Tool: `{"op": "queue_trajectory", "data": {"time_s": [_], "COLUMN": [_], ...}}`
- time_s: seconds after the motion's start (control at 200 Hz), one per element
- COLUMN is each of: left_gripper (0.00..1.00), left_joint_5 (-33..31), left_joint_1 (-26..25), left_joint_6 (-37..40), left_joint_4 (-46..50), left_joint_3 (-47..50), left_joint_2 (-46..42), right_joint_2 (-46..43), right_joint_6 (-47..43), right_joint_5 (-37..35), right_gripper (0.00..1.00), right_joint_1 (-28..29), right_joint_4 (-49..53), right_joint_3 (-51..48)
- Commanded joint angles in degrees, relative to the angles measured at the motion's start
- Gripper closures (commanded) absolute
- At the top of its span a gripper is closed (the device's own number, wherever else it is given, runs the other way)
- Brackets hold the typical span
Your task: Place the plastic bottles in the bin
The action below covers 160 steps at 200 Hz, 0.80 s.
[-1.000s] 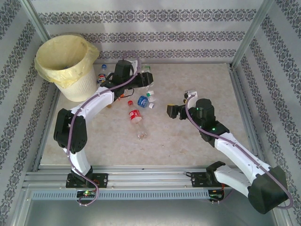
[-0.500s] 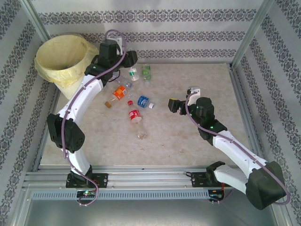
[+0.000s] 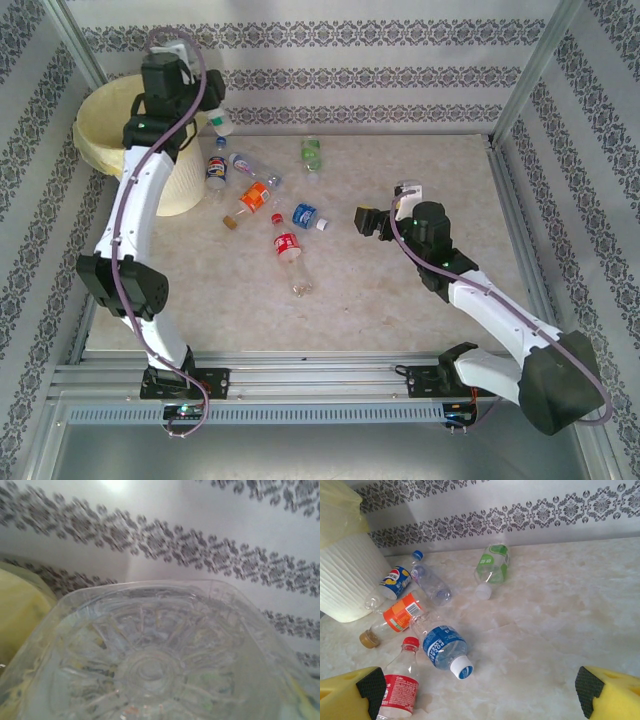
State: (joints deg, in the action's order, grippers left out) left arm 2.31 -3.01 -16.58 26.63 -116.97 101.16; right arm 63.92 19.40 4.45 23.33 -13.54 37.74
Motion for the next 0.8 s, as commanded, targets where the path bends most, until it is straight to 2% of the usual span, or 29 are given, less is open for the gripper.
{"op": "queue_trajectory", "data": {"time_s": [0.0,0.19,0.525,0.794], "left_gripper": [0.49,0.49,0.49,0.47], "left_joint_5": [-4.2,-8.9,-9.7,-15.3], "left_joint_1": [2.8,7.4,13.5,14.1], "left_joint_6": [3.6,7.5,18.9,35.6], "left_joint_4": [0.4,-2.1,-3.3,-5.6], "left_joint_3": [-2.6,-3.0,-8.8,-9.1], "left_joint_2": [-2.3,-1.4,4.7,9.1], "right_joint_2": [0.9,1.6,1.4,1.2], "right_joint_6": [0.8,0.5,0.6,1.1], "right_joint_5": [2.1,2.6,2.8,2.9], "right_gripper": [0.02,0.02,0.02,0.02], "right_joint_1": [-0.7,-0.7,-0.7,-0.7], "right_joint_4": [-0.9,-0.7,0.7,0.8], "right_joint_3": [2.4,3.4,3.5,3.5]}}
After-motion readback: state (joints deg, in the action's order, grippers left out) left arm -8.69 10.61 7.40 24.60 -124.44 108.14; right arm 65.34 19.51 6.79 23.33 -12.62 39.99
